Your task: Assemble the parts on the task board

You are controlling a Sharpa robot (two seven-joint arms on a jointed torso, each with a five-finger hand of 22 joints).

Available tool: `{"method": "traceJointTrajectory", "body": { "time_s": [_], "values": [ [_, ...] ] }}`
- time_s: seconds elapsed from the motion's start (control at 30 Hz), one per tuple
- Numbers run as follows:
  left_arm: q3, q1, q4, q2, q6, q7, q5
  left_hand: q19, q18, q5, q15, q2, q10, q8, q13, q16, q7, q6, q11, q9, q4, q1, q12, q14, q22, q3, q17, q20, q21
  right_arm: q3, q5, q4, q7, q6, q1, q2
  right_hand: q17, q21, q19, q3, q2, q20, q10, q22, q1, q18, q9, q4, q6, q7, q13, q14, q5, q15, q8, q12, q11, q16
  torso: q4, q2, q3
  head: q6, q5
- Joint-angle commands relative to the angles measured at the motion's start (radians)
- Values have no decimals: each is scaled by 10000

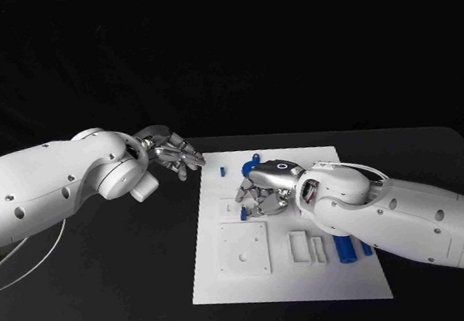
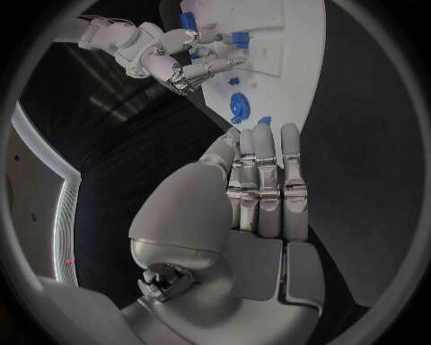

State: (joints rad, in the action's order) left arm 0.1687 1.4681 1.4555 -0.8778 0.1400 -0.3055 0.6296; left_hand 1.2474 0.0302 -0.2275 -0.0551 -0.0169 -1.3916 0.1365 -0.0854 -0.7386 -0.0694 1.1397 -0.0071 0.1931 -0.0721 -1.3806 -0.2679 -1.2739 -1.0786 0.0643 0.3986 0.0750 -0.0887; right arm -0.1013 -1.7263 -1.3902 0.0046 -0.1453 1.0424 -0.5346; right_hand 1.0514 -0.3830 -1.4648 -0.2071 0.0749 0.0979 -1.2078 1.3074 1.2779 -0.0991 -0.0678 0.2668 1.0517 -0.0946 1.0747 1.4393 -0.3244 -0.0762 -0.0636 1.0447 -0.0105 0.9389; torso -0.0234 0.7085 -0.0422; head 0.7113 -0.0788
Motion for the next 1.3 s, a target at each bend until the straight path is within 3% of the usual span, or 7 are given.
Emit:
{"method": "traceJointTrajectory", "body": {
  "time_s": [0.03,0.43,1.03,1.2,1.3],
  "values": [
    [-4,12,-10,2,-95,1,-96,12,-69,-56,64,15,70,45,14,69,-21,-70,24,-17,-22,-95,65,6,-9,24,13,-37,33,2,15,-29,206,497,-5,-7,-17,-11,-408,28,-10,51,2,266,86,140,9,65,-24,55,-1,-33,-6,-71,12,-70,-99,-40,-2,-1,-4,9,-2],
    [-2,13,-26,7,-135,0,-121,8,-63,-58,63,2,73,57,18,73,-23,-66,25,-23,-63,-94,64,4,-86,34,18,-38,49,3,19,-62,403,677,-5,2,7,-52,-403,-14,-120,144,-27,327,191,244,10,139,184,212,59,-33,277,-171,12,-42,-230,-25,6,-3,2,27,-26],
    [1,13,-62,5,-224,-27,-133,-4,-58,-63,69,-21,88,60,25,83,-32,-78,33,-34,-102,-85,72,16,-178,49,22,-44,82,5,20,-40,395,413,-5,42,53,-105,-424,-108,-136,171,-71,362,160,266,11,108,106,194,101,-14,532,-181,13,-25,-231,12,3,-1,0,33,-24],
    [2,13,-69,5,-262,-59,-134,-9,-58,-64,74,-31,95,60,27,90,-32,-86,36,-36,-95,-66,75,25,-199,48,21,-49,98,6,32,-18,390,427,-5,53,76,-106,-422,-292,-288,143,-58,365,83,249,-1,75,399,172,129,-9,807,-144,8,-11,-172,28,0,-1,1,47,-34],
    [2,13,-70,5,-272,-69,-135,-14,-59,-64,77,-34,101,58,29,95,-33,-96,39,-38,-86,-55,78,31,-203,47,19,-52,109,7,41,-11,386,416,-6,57,85,-115,-424,-539,-444,114,-52,369,-8,225,-10,25,762,179,159,-8,1194,-109,7,20,-117,37,2,-1,-1,53,-31]
  ]
}}
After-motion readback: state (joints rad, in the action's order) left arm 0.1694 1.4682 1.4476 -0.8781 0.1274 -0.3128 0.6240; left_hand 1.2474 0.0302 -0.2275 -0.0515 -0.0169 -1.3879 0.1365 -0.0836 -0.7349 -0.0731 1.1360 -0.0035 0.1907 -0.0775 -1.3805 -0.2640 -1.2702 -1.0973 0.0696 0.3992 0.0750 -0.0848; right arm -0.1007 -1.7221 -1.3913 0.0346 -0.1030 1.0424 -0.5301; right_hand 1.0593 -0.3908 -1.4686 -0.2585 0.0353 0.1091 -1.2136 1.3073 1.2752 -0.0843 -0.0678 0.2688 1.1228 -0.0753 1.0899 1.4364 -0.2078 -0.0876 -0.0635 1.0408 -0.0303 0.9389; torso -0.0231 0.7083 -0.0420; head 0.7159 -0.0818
